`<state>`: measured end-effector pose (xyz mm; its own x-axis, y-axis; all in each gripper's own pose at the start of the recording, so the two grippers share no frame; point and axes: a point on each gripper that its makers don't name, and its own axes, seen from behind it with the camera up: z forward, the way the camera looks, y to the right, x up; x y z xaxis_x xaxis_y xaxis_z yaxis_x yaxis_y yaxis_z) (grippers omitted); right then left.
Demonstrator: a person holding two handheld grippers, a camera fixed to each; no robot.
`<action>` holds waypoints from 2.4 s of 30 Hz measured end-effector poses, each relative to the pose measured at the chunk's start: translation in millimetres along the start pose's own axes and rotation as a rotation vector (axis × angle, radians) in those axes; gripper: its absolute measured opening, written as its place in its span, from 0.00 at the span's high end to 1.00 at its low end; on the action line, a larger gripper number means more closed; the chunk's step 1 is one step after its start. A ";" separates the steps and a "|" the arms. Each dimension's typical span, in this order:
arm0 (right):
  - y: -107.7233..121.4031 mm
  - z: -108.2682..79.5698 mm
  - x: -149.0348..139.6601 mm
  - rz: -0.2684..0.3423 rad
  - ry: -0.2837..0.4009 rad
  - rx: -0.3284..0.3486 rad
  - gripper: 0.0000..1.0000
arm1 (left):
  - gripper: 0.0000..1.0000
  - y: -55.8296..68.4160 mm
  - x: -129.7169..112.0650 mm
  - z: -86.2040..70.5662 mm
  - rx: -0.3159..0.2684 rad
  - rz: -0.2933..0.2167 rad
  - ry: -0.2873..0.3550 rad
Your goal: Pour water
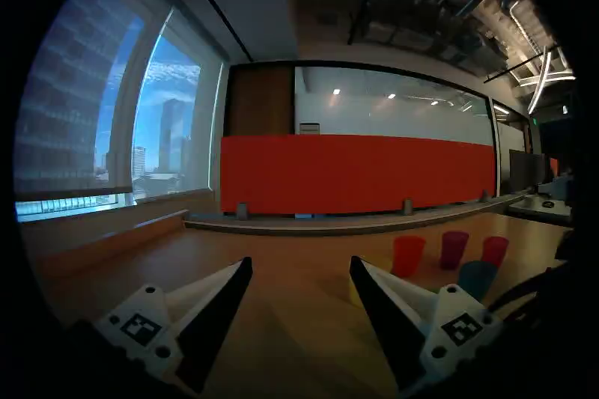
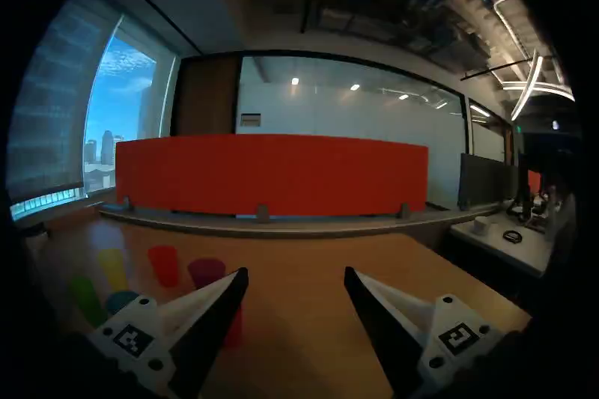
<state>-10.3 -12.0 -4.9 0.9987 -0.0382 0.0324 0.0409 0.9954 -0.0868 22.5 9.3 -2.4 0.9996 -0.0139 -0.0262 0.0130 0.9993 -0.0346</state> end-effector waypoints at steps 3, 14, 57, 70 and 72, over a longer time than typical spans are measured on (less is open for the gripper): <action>-2.7 0.8 -0.6 -0.007 -0.008 0.000 0.01 | 0.03 -1.9 -4.0 0.8 0.003 -0.005 -0.002; 3.4 0.6 0.6 -0.001 -0.008 -0.018 0.01 | 0.03 -3.8 -12.4 1.8 -0.003 -0.013 -0.007; 15.6 -6.0 5.3 0.019 0.008 -0.030 0.01 | 0.03 -3.7 -21.7 0.1 0.005 0.011 -0.025; 12.4 -17.1 17.4 -0.052 0.092 -0.036 0.01 | 0.03 -3.7 -22.1 0.0 0.005 0.012 -0.025; 9.9 -17.9 16.8 -0.068 0.104 -0.033 0.01 | 0.03 -3.7 -22.1 0.2 0.005 0.012 -0.025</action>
<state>7.4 -4.3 -23.0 0.9912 -0.1160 -0.0641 0.1077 0.9869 -0.1204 0.4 5.9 -1.6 1.0000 -0.0011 -0.0016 0.0011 0.9996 -0.0297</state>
